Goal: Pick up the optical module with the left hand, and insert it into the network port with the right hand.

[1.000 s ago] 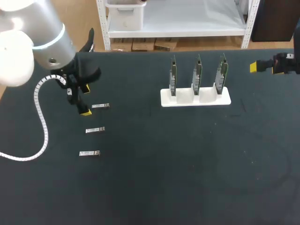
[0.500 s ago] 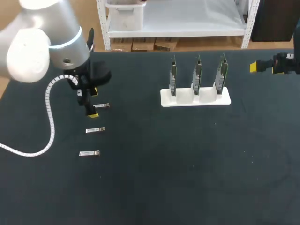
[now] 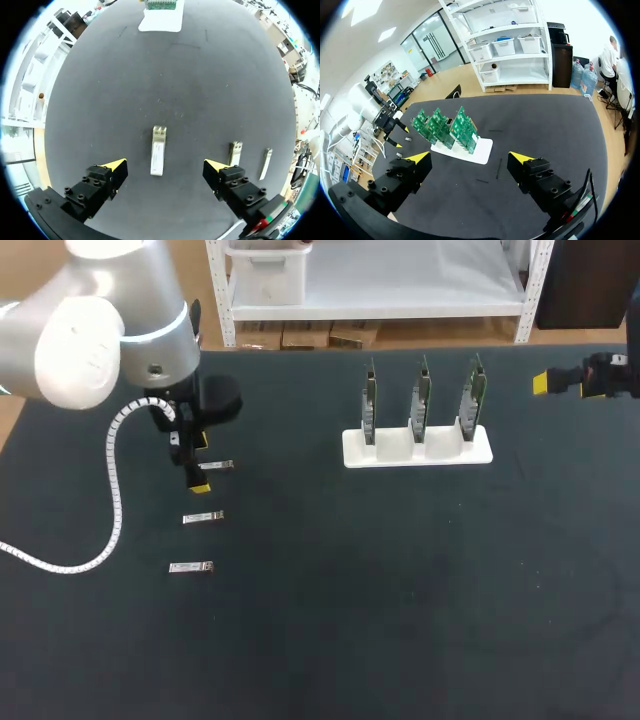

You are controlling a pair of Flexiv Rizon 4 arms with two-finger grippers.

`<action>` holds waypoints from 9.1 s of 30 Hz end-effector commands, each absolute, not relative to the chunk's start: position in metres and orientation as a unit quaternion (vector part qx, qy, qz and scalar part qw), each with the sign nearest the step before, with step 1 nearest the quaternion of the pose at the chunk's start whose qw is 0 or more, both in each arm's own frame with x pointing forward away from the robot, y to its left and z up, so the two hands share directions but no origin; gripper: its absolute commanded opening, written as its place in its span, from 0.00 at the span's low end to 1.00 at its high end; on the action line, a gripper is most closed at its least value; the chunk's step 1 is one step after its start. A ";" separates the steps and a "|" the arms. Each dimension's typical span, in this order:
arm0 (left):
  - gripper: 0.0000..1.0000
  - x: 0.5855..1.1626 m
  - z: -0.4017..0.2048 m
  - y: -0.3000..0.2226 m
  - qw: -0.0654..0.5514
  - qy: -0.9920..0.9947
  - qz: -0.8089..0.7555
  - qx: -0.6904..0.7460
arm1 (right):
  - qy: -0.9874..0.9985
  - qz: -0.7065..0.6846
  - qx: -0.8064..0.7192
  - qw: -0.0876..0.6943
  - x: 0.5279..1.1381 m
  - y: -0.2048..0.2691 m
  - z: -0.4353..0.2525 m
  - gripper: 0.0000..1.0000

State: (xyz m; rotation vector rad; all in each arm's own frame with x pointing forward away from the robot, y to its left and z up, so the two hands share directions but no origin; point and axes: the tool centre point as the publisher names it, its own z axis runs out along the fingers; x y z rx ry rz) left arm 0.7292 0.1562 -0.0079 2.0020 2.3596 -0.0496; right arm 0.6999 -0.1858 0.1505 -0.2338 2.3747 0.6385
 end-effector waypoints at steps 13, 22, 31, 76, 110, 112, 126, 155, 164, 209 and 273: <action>1.00 0.732 -0.016 0.157 0.017 0.771 -0.015 0.636 | 0.908 0.242 -0.088 0.330 0.699 -0.185 0.151 1.00; 1.00 0.731 -0.020 0.156 0.011 0.772 -0.005 0.636 | 0.908 0.242 -0.088 0.330 0.699 -0.185 0.151 1.00; 0.88 0.731 -0.021 0.156 0.011 0.774 -0.002 0.633 | 0.908 0.242 -0.088 0.330 0.699 -0.185 0.151 1.00; 0.00 0.770 0.129 0.118 0.310 0.738 -0.225 0.555 | 0.908 0.242 -0.088 0.330 0.699 -0.185 0.151 1.00; 0.00 0.784 0.186 -0.013 0.464 0.601 -0.401 0.513 | 0.908 0.242 -0.088 0.330 0.699 -0.185 0.151 1.00; 0.00 0.788 0.190 -0.024 0.474 0.584 -0.421 0.508 | 0.908 0.242 -0.088 0.330 0.699 -0.185 0.151 1.00; 0.00 0.780 0.189 -0.072 0.455 0.536 -0.480 0.524 | 0.908 0.242 -0.088 0.330 0.699 -0.185 0.151 1.00; 0.00 0.765 0.174 -0.106 0.445 0.534 -0.506 0.511 | 0.908 0.242 -0.088 0.330 0.699 -0.185 0.151 1.00; 0.00 0.768 0.171 -0.110 0.434 0.526 -0.517 0.518 | 0.908 0.242 -0.088 0.330 0.699 -0.185 0.151 1.00; 0.00 0.769 0.167 -0.112 0.437 0.526 -0.513 0.519 | 0.908 0.242 -0.088 0.330 0.699 -0.185 0.151 1.00; 0.00 0.768 0.165 -0.112 0.436 0.528 -0.520 0.510 | 0.714 0.347 -0.522 0.312 0.747 -0.100 0.205 1.00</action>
